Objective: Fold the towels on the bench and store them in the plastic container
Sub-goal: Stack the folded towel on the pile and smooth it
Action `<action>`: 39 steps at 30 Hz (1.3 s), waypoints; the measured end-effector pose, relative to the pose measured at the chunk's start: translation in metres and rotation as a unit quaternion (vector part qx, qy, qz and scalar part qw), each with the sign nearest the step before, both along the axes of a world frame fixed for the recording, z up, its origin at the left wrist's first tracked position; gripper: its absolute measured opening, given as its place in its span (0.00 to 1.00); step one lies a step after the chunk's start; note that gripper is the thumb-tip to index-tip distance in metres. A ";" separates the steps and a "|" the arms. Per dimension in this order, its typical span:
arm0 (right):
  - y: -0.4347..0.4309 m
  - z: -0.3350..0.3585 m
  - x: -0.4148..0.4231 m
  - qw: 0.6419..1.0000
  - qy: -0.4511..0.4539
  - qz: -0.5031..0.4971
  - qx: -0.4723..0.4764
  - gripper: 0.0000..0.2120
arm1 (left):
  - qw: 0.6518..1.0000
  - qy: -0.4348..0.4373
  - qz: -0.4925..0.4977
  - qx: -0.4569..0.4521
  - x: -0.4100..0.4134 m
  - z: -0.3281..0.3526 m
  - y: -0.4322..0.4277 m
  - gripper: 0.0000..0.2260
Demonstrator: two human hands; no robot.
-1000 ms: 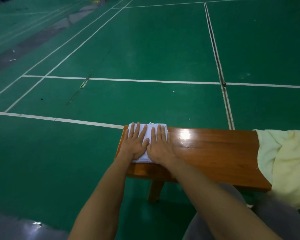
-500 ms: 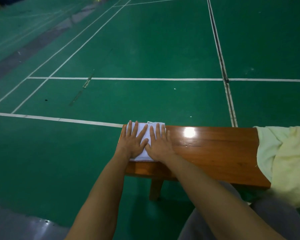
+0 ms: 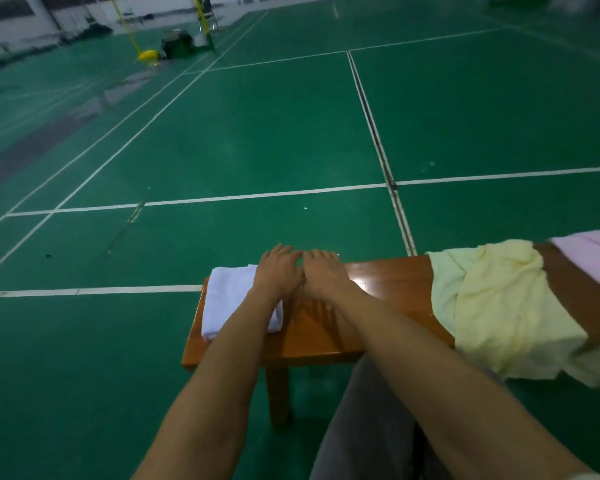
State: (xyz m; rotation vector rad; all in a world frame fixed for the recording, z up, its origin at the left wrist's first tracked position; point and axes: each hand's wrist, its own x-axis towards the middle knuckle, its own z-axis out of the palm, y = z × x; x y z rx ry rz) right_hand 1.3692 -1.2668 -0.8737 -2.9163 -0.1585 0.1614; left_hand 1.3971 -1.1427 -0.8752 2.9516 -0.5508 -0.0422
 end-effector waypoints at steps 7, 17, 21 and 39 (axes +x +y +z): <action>-0.091 0.026 -0.031 0.997 -0.025 -0.068 -0.011 0.24 | 0.995 0.022 -0.026 -0.093 -0.016 0.022 -0.104 0.17; -0.204 0.024 -0.085 0.984 -0.002 -0.178 -0.009 0.25 | 0.983 0.066 -0.113 -0.126 -0.052 0.013 -0.230 0.13; -0.233 0.014 -0.103 0.978 -0.007 -0.206 -0.010 0.25 | 0.979 0.089 -0.135 -0.126 -0.066 0.004 -0.264 0.14; -0.317 -0.031 -0.142 0.940 0.076 -0.331 0.024 0.17 | 0.927 0.311 0.072 -0.197 -0.099 -0.042 -0.345 0.08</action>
